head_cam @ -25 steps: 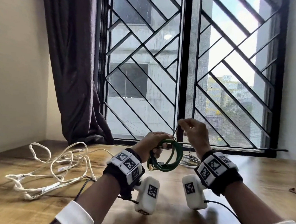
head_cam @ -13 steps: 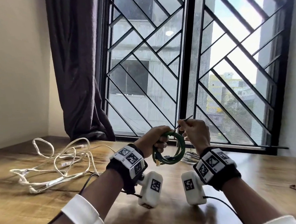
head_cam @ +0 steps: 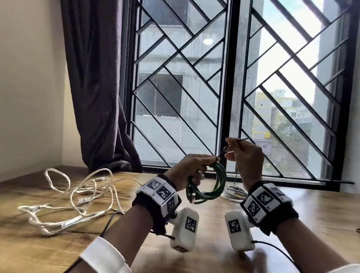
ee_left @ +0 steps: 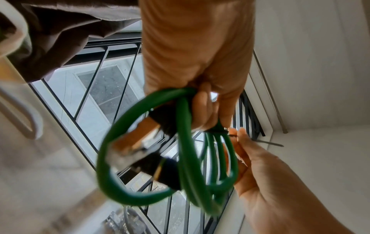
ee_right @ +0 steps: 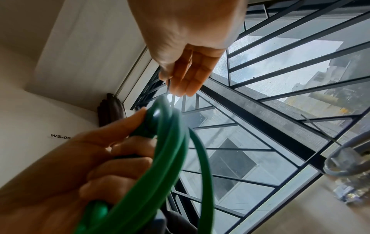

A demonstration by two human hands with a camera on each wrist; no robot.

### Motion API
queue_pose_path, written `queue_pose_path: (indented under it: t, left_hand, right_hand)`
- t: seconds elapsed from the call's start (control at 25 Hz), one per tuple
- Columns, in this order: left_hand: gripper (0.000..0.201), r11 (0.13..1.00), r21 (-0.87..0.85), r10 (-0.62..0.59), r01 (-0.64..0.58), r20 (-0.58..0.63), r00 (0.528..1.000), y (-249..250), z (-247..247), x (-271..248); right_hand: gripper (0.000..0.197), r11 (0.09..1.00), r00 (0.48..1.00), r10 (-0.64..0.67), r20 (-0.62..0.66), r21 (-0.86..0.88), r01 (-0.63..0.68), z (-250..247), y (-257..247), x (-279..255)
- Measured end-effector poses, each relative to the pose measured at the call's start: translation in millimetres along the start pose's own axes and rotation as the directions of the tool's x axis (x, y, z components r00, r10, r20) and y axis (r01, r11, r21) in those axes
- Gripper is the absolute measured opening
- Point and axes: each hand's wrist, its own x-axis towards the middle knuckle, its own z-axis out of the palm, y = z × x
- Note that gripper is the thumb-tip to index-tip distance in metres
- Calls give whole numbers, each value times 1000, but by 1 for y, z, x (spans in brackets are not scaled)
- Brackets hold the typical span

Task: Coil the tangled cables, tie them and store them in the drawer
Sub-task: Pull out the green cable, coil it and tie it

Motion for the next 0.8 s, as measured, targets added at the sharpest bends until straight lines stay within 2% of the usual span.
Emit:
queue_pose_path:
  t: [0.08, 0.16, 0.24, 0.36, 0.4, 0.48, 0.6, 0.8]
  left_hand:
    - [18, 1000, -14, 10, -11, -61, 998, -4, 3, 3]
    - [21, 998, -55, 8, -14, -106, 994, -8, 2, 5]
    - [28, 993, -122, -13, -3, -132, 991, -9, 0, 8]
    - [32, 972, -224, -93, 70, -94, 991, -9, -1, 7]
    - [30, 969, -230, -110, 93, -61, 992, -8, 0, 6]
    - [22, 973, -209, -99, 101, 19, 995, -6, 4, 3]
    - [24, 976, -199, -67, 86, 98, 993, 1, 10, 2]
    - [20, 974, -179, -130, 141, 69, 989, 4, 7, 0]
  right_hand:
    - [10, 993, 992, 53, 111, 102, -65, 3, -3, -3]
    - [16, 976, 957, 86, 278, 169, -137, 5, -6, -8]
    - [17, 986, 918, 37, 394, 134, -97, 6, -6, -11]
    - [15, 999, 878, -18, 479, 54, -9, 3, -1, -10]
    - [14, 1000, 888, -6, 459, 21, -4, 2, 1, -9]
    - [10, 992, 946, 0, 324, -122, 41, -3, 9, -2]
    - [24, 941, 988, -60, 139, -322, 103, -8, 15, 5]
    - [17, 953, 993, -50, 111, -291, 81, -5, 10, 2]
